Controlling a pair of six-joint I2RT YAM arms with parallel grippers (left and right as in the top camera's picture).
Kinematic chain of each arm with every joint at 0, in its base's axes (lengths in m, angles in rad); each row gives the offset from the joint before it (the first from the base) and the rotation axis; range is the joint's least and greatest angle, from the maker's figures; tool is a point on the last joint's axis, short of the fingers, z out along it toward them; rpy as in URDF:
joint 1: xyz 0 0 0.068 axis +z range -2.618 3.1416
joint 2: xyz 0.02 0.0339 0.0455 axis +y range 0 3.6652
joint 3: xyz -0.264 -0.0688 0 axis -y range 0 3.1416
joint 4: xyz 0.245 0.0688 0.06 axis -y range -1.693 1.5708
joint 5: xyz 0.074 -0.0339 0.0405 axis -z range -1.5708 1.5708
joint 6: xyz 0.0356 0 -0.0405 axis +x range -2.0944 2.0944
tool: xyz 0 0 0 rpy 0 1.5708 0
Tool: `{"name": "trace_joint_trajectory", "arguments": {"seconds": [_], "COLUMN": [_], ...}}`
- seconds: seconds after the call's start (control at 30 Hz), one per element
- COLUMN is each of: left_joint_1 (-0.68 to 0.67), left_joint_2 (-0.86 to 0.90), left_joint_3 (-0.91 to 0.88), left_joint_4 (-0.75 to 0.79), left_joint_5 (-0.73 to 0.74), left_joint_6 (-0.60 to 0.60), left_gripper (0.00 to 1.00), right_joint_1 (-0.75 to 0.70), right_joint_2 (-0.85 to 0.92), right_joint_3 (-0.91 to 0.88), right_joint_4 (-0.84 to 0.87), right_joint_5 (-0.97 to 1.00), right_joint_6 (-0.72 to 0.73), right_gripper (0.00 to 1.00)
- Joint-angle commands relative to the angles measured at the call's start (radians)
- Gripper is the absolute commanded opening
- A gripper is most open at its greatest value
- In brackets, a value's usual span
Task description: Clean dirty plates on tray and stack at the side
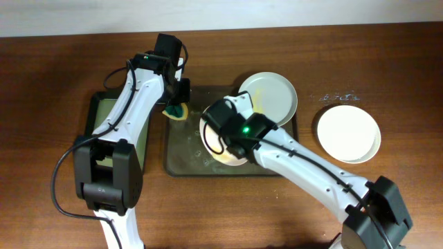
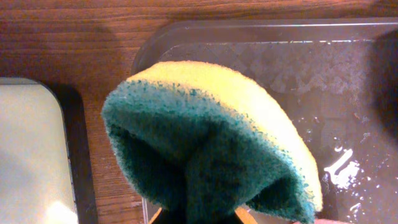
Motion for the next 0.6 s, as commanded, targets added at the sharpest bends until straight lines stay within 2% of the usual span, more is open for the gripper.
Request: {"name": "trace_joint_trajectory", "arguments": {"seconds": [0.0,0.23,0.37,0.57], "left_joint_1": [0.000,0.000,0.000,0.000], "left_joint_2": [0.000,0.000,0.000,0.000], "left_joint_3": [0.015,0.015,0.015,0.015], "left_joint_4": [0.005,0.005,0.005,0.005], "left_joint_5": [0.014,0.014,0.014,0.014], "left_joint_6": [-0.013,-0.013,-0.013,-0.013], "left_gripper": [0.00,0.00,0.00,0.00], "right_joint_1": [0.078,0.246,0.318,0.346], "right_joint_2": [-0.023,-0.023,-0.023,-0.023], "right_joint_3": [0.002,0.002,0.001,0.001], "right_joint_4": [-0.003,-0.003,-0.003,-0.010], "right_joint_5": [0.324,0.806,1.018,1.019], "right_joint_6": [-0.002,-0.003,-0.006,-0.013], "right_gripper": [0.04,0.04,0.04,0.04]}}
